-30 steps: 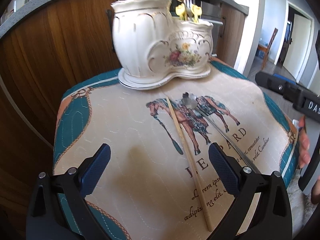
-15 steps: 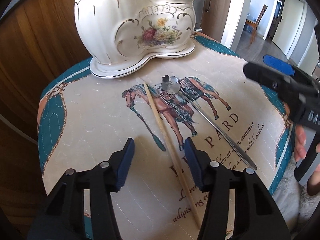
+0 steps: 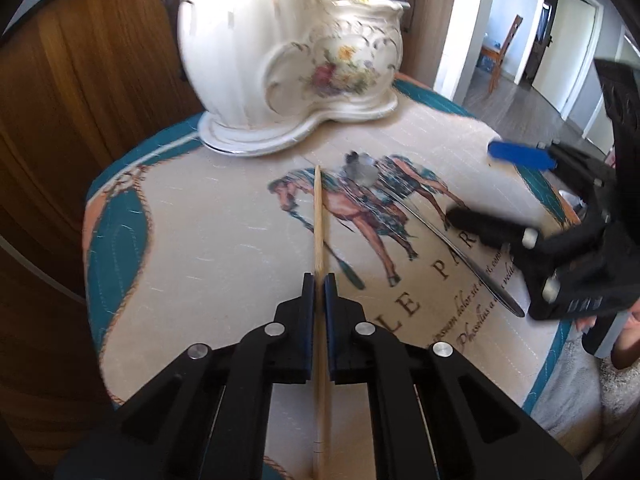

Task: Organize utensils
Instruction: 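Grasp the chopstick with the left tool while the right tool grasps the silver spoon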

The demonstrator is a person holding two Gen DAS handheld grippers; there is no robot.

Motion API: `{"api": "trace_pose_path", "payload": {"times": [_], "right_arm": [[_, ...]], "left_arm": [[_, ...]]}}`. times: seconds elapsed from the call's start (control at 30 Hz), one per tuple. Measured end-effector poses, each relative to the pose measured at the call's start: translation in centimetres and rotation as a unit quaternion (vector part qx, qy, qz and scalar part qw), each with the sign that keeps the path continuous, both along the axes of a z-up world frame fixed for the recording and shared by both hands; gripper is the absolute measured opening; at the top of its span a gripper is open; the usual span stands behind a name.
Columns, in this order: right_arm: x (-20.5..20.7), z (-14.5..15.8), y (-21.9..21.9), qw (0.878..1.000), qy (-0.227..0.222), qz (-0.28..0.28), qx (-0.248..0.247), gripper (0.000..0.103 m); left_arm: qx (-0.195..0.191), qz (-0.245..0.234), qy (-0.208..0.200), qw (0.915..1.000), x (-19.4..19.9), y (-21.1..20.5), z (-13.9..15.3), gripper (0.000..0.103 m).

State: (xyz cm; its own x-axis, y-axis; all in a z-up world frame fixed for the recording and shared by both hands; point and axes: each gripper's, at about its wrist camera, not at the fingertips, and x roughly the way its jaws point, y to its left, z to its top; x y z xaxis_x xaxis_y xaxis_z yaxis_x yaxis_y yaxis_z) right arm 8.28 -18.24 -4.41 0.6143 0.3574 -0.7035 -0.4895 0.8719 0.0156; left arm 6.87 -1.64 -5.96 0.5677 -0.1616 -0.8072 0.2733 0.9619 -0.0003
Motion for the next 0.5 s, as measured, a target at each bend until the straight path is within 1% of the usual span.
{"api": "trace_pose_path", "payload": {"times": [0.03, 0.07, 0.13, 0.2, 0.27, 0.3, 0.4, 0.5], "right_arm": [[-0.1, -0.2, 0.4, 1.0, 0.003, 0.006, -0.005, 0.083], [-0.1, -0.4, 0.9, 1.0, 0.011, 0.014, -0.009, 0.079], [0.0, -0.9, 1.7, 0.999, 0.026, 0.022, -0.017, 0.066], [0.1, -1.3, 2.2, 0.999, 0.031, 0.025, -0.026, 0.06], [0.1, -1.4, 2.6, 0.999, 0.027, 0.029, -0.032, 0.056], [0.0, -1.3, 2.8, 0.999, 0.028, 0.03, -0.033, 0.05], [0.3, -1.4, 3.0, 0.998, 0.042, 0.037, -0.02, 0.031], [0.7, -1.5, 2.8, 0.998, 0.057, 0.038, 0.002, 0.023]], "left_arm": [[-0.004, 0.002, -0.006, 1.0, -0.1, 0.2, 0.1, 0.005], [-0.01, 0.005, -0.012, 0.9999, -0.2, 0.5, 0.2, 0.005], [-0.019, 0.007, -0.016, 0.9997, -0.2, 1.0, 0.2, 0.005], [-0.022, 0.004, -0.019, 0.9996, -0.4, 1.3, 0.2, 0.005], [-0.021, -0.004, -0.022, 0.9995, -0.6, 1.3, 0.3, 0.005], [-0.021, -0.007, -0.024, 0.9995, -0.7, 1.3, 0.4, 0.005], [-0.02, -0.009, -0.023, 0.9995, -0.7, 0.9, 0.2, 0.005], [-0.022, -0.006, -0.023, 0.9995, -0.7, 1.2, 0.2, 0.005]]}}
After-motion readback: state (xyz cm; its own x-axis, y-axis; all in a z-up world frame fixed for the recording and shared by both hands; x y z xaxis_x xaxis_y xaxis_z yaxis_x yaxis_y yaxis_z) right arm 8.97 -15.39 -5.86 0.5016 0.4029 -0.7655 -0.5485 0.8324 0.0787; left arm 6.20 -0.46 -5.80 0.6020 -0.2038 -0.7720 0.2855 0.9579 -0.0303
